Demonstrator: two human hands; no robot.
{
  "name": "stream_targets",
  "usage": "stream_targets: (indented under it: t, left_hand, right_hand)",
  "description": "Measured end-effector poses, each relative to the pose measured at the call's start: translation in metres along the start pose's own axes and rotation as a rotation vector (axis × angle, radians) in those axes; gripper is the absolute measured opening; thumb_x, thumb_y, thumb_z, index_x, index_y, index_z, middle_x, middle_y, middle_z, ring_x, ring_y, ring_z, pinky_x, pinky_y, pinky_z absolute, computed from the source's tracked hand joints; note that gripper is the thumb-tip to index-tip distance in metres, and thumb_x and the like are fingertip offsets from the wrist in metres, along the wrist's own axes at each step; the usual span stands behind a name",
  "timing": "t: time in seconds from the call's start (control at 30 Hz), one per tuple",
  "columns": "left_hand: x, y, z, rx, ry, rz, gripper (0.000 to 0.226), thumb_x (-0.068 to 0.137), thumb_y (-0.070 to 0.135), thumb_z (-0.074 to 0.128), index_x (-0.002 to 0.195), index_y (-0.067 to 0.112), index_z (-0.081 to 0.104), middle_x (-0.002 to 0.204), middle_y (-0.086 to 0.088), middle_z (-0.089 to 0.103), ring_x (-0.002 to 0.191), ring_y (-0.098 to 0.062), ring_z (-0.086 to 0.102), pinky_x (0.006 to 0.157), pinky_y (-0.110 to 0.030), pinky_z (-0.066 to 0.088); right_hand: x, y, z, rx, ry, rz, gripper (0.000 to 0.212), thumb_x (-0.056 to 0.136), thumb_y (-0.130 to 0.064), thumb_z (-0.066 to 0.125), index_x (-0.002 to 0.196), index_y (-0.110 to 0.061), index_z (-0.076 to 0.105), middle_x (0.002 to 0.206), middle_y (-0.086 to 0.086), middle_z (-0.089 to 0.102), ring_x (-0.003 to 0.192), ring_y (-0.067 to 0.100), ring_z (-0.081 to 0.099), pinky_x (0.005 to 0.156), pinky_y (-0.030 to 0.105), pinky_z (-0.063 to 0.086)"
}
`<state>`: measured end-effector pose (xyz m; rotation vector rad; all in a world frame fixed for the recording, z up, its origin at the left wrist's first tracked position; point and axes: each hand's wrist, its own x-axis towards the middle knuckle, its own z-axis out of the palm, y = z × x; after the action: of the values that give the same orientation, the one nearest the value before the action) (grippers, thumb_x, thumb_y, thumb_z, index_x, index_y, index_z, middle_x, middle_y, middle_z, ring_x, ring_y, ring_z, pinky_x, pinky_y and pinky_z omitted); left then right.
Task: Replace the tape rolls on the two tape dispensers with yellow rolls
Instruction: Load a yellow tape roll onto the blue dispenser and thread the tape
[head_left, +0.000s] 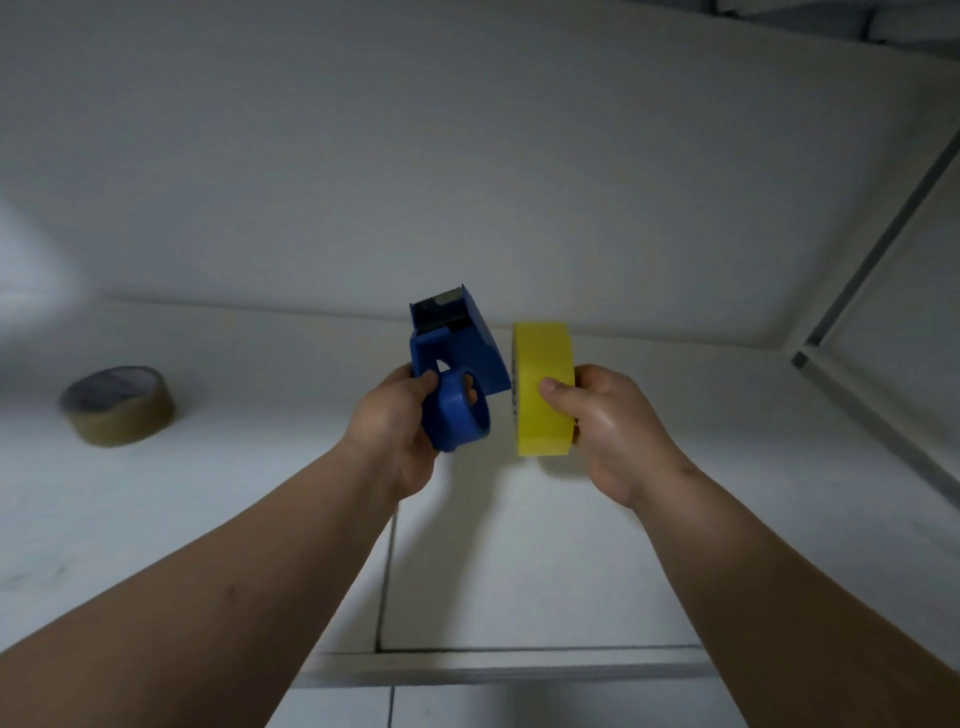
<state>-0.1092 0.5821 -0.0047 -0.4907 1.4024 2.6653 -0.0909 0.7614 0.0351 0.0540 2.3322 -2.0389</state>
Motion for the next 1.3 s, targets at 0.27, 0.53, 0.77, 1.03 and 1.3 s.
stream_targets:
  t: [0.27, 0.53, 0.77, 1.03, 1.3]
  left_hand:
    - [-0.008, 0.065, -0.104, -0.084, 0.032, 0.024, 0.032, 0.104, 0.012, 0.039, 0.133, 0.012, 0.053, 0.09, -0.013, 0.076, 0.068, -0.022, 0.071, 0.062, -0.036, 0.059]
    - [-0.019, 0.1, -0.151, -0.139, 0.128, 0.068, 0.034, 0.103, 0.012, 0.038, 0.134, 0.008, 0.052, 0.107, -0.017, 0.069, 0.09, -0.03, 0.064, 0.075, -0.043, 0.056]
    - [-0.03, 0.111, -0.172, -0.085, 0.218, 0.099, 0.034, 0.099, 0.021, 0.052, 0.13, 0.011, 0.059, 0.11, -0.014, 0.071, 0.086, -0.029, 0.066, 0.075, -0.036, 0.049]
    - [-0.039, 0.128, -0.211, -0.126, 0.149, 0.092, 0.05, 0.096, 0.052, 0.049, 0.129, 0.017, 0.064, 0.121, -0.016, 0.072, 0.114, -0.038, 0.066, 0.109, -0.057, 0.04]
    - [-0.068, 0.183, -0.27, -0.093, -0.026, 0.04, 0.049, 0.091, 0.054, 0.054, 0.109, 0.012, 0.073, 0.107, -0.016, 0.077, 0.097, -0.034, 0.074, 0.08, -0.045, 0.059]
  right_hand:
    - [-0.008, 0.001, 0.128, 0.023, -0.082, -0.07, 0.007, 0.091, -0.013, 0.059, 0.095, -0.008, 0.063, 0.103, 0.018, 0.068, 0.097, 0.035, 0.064, 0.089, 0.054, 0.048]
    - [-0.009, -0.013, 0.197, -0.145, -0.221, -0.217, 0.019, 0.088, -0.02, 0.062, 0.105, -0.012, 0.062, 0.104, 0.01, 0.068, 0.097, 0.027, 0.065, 0.088, 0.055, 0.05]
    - [-0.01, -0.008, 0.226, -0.287, -0.347, -0.376, 0.017, 0.086, -0.021, 0.064, 0.102, -0.021, 0.058, 0.099, 0.002, 0.066, 0.091, 0.018, 0.063, 0.081, 0.044, 0.053]
    - [-0.027, -0.004, 0.266, -0.526, -0.435, -0.533, 0.027, 0.084, -0.028, 0.063, 0.108, -0.023, 0.053, 0.101, -0.002, 0.061, 0.087, 0.014, 0.058, 0.071, 0.03, 0.048]
    - [-0.056, -0.013, 0.345, -0.465, -0.338, -0.516, 0.027, 0.083, -0.026, 0.067, 0.105, -0.024, 0.051, 0.108, -0.001, 0.05, 0.094, 0.014, 0.053, 0.076, 0.025, 0.043]
